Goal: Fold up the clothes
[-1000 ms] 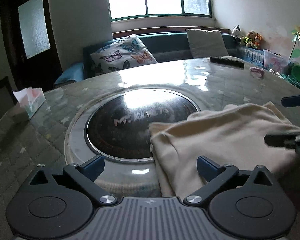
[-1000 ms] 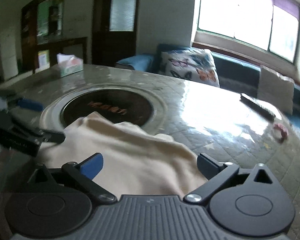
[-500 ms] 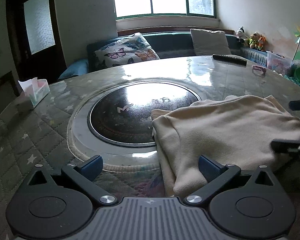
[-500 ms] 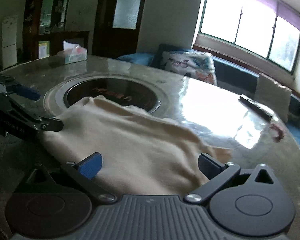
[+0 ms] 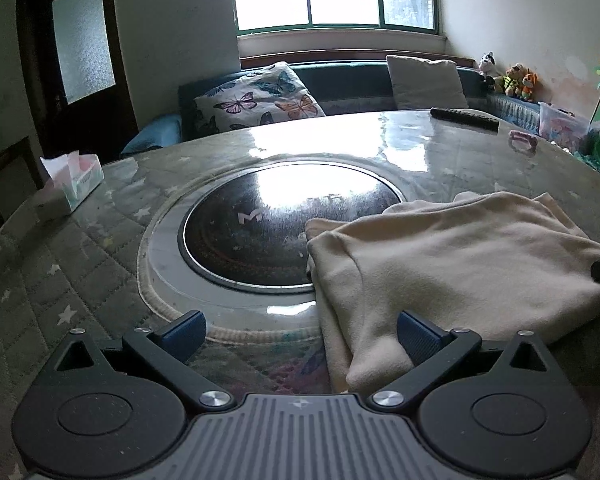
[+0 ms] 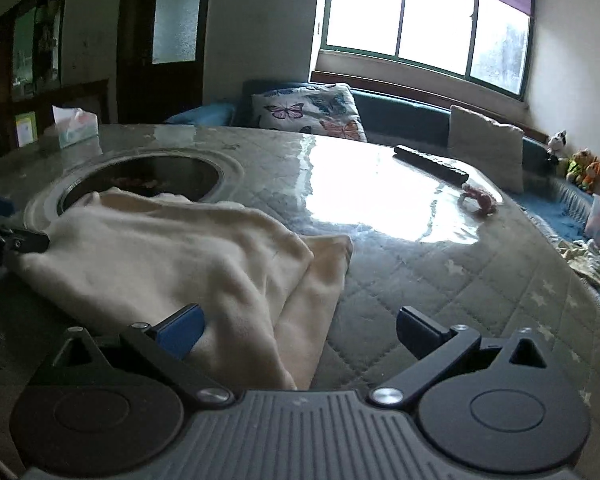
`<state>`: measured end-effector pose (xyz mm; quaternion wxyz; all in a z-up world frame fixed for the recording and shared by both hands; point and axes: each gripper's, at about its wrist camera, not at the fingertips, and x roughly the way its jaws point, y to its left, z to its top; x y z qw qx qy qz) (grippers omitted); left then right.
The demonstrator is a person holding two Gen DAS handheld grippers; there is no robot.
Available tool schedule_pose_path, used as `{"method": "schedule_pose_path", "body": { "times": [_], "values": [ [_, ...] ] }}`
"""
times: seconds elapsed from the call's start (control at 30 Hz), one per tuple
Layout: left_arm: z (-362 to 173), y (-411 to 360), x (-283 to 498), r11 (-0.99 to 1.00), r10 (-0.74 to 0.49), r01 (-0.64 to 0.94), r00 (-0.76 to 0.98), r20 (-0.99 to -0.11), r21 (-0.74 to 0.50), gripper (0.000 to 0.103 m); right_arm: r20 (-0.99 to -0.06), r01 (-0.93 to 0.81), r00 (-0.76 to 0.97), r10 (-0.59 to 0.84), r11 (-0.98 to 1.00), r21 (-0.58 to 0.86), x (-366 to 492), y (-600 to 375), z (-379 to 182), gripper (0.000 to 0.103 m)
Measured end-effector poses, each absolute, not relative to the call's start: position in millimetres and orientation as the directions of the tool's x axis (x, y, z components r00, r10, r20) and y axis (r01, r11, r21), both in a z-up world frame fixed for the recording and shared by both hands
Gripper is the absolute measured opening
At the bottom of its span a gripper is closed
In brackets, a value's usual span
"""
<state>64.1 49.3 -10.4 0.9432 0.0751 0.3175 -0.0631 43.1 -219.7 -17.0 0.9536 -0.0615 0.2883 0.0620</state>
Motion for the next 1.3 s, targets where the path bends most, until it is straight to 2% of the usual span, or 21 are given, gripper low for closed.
{"method": "schedule_pose_path", "body": {
  "times": [0.13,0.37,0.63,0.8,1.03,1.23,1.3],
  "values": [
    [-5.8,45.1,70.8,0.980,-0.074,0.170,0.794,-0.604,0.104,0.103,-0.513,-0.124,0.857,0.040,0.984,-0.130,44.5,-223.4,-9.8,0.103],
    [-7.1,38.6,91.5,0.982,-0.053,0.154,0.787,-0.615,0.113,0.103,-0.560,-0.118,0.828,0.030,0.985,-0.122,51.4,-231.7,-25.8,0.103],
    [-16.4,40.9,107.8,0.984,-0.020,0.126,0.773,-0.635,0.123,0.103,-0.527,-0.102,0.850,0.014,0.985,-0.138,62.0,-233.9,-15.0,0.103],
    [-14.0,44.4,108.2,0.985,-0.041,0.136,0.773,-0.634,0.102,0.103,-0.558,-0.102,0.830,0.002,0.984,-0.148,70.2,-233.5,-20.8,0.103],
    [-9.5,37.6,111.1,0.983,-0.075,0.162,0.775,-0.627,0.083,0.103,-0.527,-0.085,0.849,-0.024,0.980,-0.181,89.0,-231.3,-11.2,0.103],
    [-14.2,36.4,111.6,0.982,-0.065,0.162,0.768,-0.638,0.095,0.103,-0.591,-0.072,0.804,-0.060,0.978,-0.197,119.6,-233.7,-28.8,0.103],
    [-12.0,38.0,110.4,0.983,-0.061,0.158,0.767,-0.638,0.096,0.103,-0.584,-0.073,0.810,-0.059,0.977,-0.200,119.4,-233.3,-27.4,0.103]
  ]
}}
